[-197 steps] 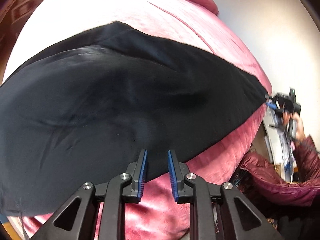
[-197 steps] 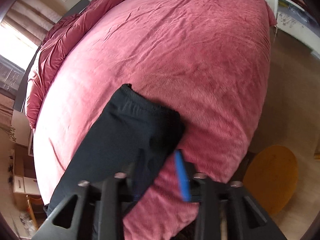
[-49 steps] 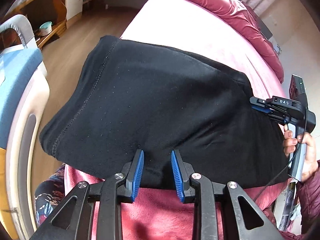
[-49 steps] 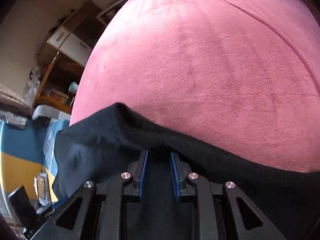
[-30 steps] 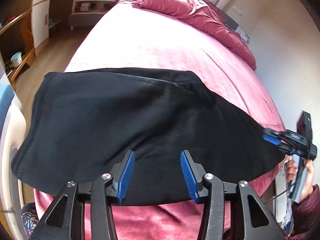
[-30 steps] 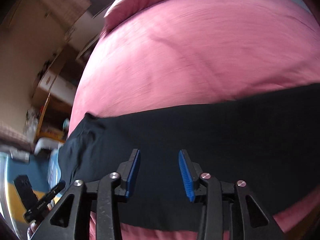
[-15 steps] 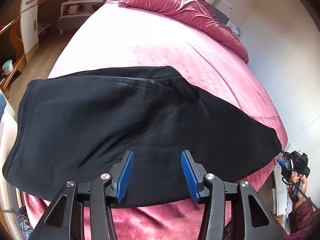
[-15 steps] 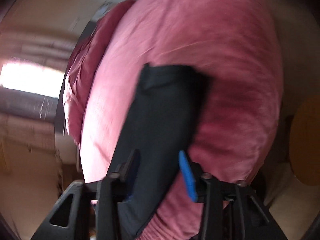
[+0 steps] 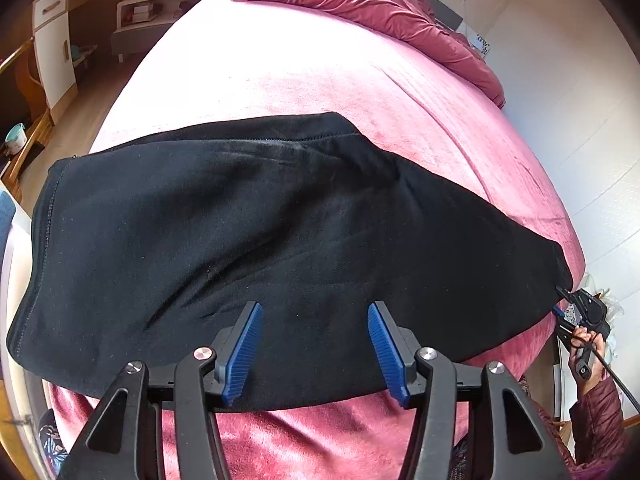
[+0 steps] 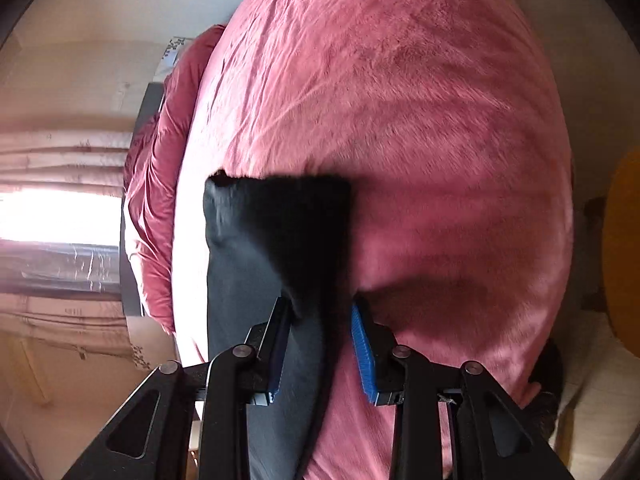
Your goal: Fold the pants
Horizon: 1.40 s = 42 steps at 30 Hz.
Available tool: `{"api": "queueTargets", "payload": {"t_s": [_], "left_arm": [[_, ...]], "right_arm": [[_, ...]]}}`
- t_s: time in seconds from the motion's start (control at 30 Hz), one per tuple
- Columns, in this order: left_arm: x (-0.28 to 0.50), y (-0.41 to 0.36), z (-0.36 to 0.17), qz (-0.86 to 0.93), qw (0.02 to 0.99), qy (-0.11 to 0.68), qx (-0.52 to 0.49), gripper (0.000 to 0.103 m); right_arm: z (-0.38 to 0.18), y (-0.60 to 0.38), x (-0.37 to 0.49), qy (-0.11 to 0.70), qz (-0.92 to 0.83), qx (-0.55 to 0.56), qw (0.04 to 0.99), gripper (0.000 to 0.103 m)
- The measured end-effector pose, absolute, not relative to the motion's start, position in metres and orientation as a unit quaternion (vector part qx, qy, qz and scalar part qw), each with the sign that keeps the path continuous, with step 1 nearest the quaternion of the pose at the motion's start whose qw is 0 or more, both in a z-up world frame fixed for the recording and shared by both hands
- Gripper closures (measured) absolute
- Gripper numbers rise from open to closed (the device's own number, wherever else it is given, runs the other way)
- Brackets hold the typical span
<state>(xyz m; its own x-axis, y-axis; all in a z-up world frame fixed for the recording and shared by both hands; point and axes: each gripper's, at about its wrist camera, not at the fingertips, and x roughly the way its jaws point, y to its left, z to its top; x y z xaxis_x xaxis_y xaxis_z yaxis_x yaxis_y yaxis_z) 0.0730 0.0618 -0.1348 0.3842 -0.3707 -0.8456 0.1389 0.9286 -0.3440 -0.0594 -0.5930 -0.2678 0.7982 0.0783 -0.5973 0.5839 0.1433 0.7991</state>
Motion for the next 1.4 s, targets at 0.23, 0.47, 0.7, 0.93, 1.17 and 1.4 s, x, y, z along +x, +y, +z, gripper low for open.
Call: {"api": "queueTargets", "payload": {"t_s": [0.23, 0.47, 0.7, 0.93, 1.17, 1.4], "left_arm": [[0.077, 0.059, -0.138, -0.159, 0.813, 0.547, -0.122, 0.049], [0.086, 0.055, -0.150, -0.162, 0.793, 0.571, -0.141, 0.049], [0.092, 0.043, -0.148, -0.207, 0.777, 0.569, -0.172, 0.049], [0.095, 0.039, -0.143, -0.235, 0.770, 0.558, -0.201, 0.049], [0.094, 0.039, -0.144, -0.247, 0.762, 0.556, -0.224, 0.049], [0.104, 0.031, -0.145, -0.276, 0.729, 0.558, -0.283, 0.047]], "right_arm": [[-0.216, -0.591, -0.034, 0.294, -0.167, 0.538, 0.772, 0.089], [-0.127, -0.538, 0.000, 0.305, -0.079, 0.408, 0.857, 0.089], [-0.088, -0.435, 0.034, 0.345, 0.024, 0.303, 0.888, 0.089], [-0.116, -0.319, 0.069, 0.436, 0.113, 0.210, 0.868, 0.089], [-0.172, -0.238, 0.099, 0.514, 0.141, 0.121, 0.837, 0.089], [-0.194, -0.208, 0.089, 0.532, 0.160, 0.062, 0.829, 0.056]]}}
